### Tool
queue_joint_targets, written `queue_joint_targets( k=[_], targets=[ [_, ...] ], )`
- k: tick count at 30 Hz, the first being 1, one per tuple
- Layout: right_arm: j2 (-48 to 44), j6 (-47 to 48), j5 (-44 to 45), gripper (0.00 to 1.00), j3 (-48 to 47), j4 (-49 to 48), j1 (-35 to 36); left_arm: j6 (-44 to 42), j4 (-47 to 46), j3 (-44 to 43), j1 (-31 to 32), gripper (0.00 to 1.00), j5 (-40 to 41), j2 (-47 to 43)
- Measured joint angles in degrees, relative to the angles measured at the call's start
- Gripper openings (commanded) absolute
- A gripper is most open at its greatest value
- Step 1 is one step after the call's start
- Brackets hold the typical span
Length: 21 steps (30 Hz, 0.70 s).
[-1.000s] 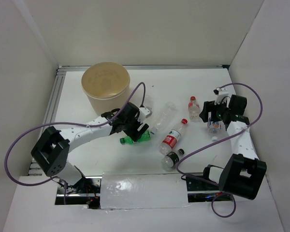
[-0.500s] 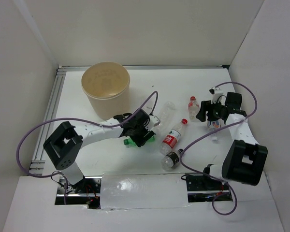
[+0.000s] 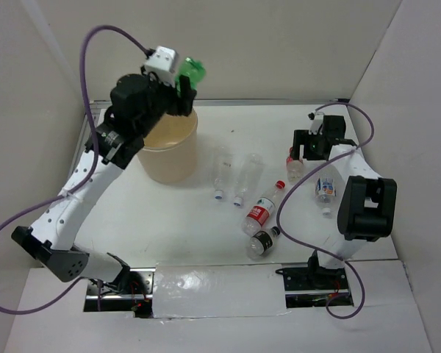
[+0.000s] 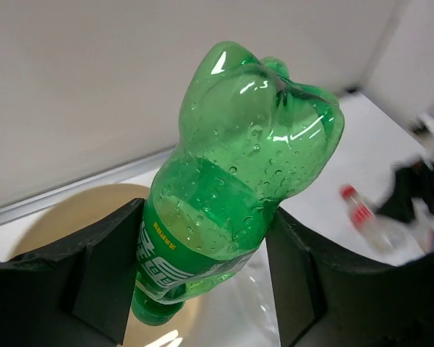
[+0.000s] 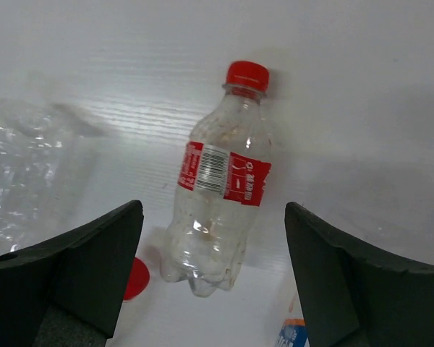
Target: Put the plastic bottles in the bin
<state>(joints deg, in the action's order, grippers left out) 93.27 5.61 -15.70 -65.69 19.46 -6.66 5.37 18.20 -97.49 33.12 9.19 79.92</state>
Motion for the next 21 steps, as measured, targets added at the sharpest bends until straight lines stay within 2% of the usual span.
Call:
queue_joint_targets(
  k=[5,7,8,12,17,21],
  targets=[
    [3.1,-1.97,3.5,0.87,0.0,0.15,0.04,1.16,-1.95,-2.75,-8.85,0.19,3.21,6.54],
    [3.65,-2.45,4.22,0.92,0.0,0.17,0.04,1.49,-1.42,-2.67,-10.75,0.28,3.98,10.75],
    [3.8,-2.64,4.46,0.93,0.0,0.2,0.04,2.05,-1.03,-2.4,-11.47,0.5,4.13,12.72],
    [4.42,-2.8,4.81,0.94,-0.46,0.22,0.04,3.52,1.9,0.15,-13.7,0.99,4.42,16.94],
    [7.93,-2.82,5.77,0.94,-2.34,0.17,0.33,3.87,2.73,0.5,-13.84,1.0,4.17,16.13],
    [11.58,-2.91,6.97,0.9,-2.69,0.22,1.14,3.21,2.78,0.46,-10.29,1.0,4.46,12.2]
  ],
)
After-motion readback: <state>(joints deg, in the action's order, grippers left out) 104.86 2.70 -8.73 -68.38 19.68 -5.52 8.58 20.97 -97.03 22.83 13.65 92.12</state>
